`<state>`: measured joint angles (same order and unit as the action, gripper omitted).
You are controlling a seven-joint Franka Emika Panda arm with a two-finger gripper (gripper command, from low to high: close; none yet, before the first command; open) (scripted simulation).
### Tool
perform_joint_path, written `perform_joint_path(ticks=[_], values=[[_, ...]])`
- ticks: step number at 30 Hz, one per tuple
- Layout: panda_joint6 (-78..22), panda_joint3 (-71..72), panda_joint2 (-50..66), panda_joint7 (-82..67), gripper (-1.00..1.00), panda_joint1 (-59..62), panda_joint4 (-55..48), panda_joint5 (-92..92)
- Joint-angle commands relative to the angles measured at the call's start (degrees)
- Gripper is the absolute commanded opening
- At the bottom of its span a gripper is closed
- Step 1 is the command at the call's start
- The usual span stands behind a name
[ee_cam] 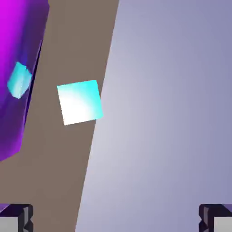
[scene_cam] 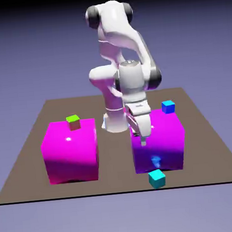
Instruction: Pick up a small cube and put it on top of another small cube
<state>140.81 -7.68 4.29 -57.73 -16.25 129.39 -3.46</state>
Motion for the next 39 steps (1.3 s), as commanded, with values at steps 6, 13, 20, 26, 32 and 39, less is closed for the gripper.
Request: perform_joint_path(ticks=[6,13,20,26,32,39], values=[[-4.96,-1.15,5.51,-14.95,0.0,-2.24,-4.72,-0.52],[-10.74,-2.48,11.95,-32.4,0.0,-4.94,-10.22,-1.12],[-16.52,-3.82,18.38,-49.84,0.0,-7.64,-15.73,-1.72],[-21.47,-4.97,23.89,-64.79,0.0,-9.95,-20.44,-2.24],[-26.43,-6.11,29.41,-79.74,0.0,-12.26,-25.16,-2.76],[-21.29,-5.8,36.09,-87.38,0.0,-12.98,-23.89,-4.12]])
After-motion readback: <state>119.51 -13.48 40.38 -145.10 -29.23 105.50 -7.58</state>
